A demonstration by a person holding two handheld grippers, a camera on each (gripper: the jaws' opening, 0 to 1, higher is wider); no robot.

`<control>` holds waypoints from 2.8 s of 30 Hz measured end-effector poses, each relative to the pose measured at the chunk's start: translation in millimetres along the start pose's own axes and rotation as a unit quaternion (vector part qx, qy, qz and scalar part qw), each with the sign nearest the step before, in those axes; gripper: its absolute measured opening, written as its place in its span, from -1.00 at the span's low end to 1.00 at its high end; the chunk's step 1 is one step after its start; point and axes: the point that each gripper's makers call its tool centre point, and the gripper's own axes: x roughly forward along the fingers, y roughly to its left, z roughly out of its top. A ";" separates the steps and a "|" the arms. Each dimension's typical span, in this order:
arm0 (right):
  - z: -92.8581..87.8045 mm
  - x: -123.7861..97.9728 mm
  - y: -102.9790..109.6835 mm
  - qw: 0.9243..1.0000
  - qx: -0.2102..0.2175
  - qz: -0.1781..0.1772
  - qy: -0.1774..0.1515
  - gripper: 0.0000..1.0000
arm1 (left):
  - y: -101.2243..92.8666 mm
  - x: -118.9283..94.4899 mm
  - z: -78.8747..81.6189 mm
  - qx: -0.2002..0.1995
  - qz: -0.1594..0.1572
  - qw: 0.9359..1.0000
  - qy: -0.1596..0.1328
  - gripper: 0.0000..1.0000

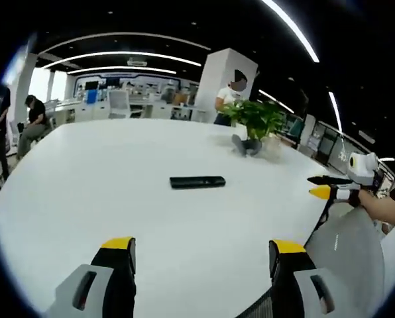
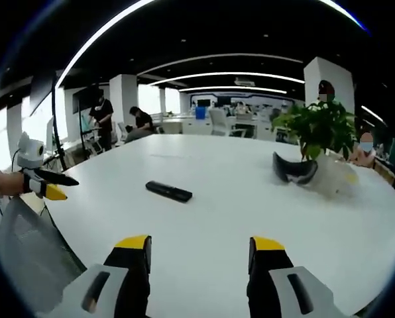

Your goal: Press the specified remote control buttons in sequence, fully releasing each button before pressing the next.

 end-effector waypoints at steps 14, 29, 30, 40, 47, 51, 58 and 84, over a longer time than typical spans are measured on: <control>-5.4 2.5 4.8 0.999 -0.021 0.018 0.017 0.02 | 19.7 61.5 -3.0 0.059 -0.050 0.990 0.116 0.69; -10.9 3.4 4.3 0.999 -0.017 0.024 0.031 -0.08 | 45.1 114.6 9.5 0.184 -0.080 0.953 0.228 0.63; -11.3 3.7 4.4 0.999 -0.018 0.025 0.032 -0.09 | 47.5 116.6 10.5 0.195 -0.078 0.949 0.235 0.63; -12.3 3.0 2.2 0.999 -0.011 0.022 0.035 -0.12 | 58.2 149.1 37.3 0.238 -0.089 0.931 0.261 0.60; -13.5 3.1 0.0 0.999 -0.018 0.015 0.040 -0.11 | 63.5 172.5 57.8 0.251 -0.090 0.927 0.262 0.57; -13.7 3.2 -0.9 0.999 -0.014 0.015 0.040 -0.12 | 60.2 186.9 67.3 0.284 -0.099 0.917 0.264 0.47; -13.7 3.1 -2.4 0.999 -0.009 0.013 0.039 -0.12 | 54.8 203.5 66.1 0.347 -0.114 0.880 0.303 0.46; -13.4 3.7 -0.3 0.999 0.000 0.021 0.035 -0.18 | 42.3 210.9 61.9 0.417 -0.161 0.832 0.328 -0.49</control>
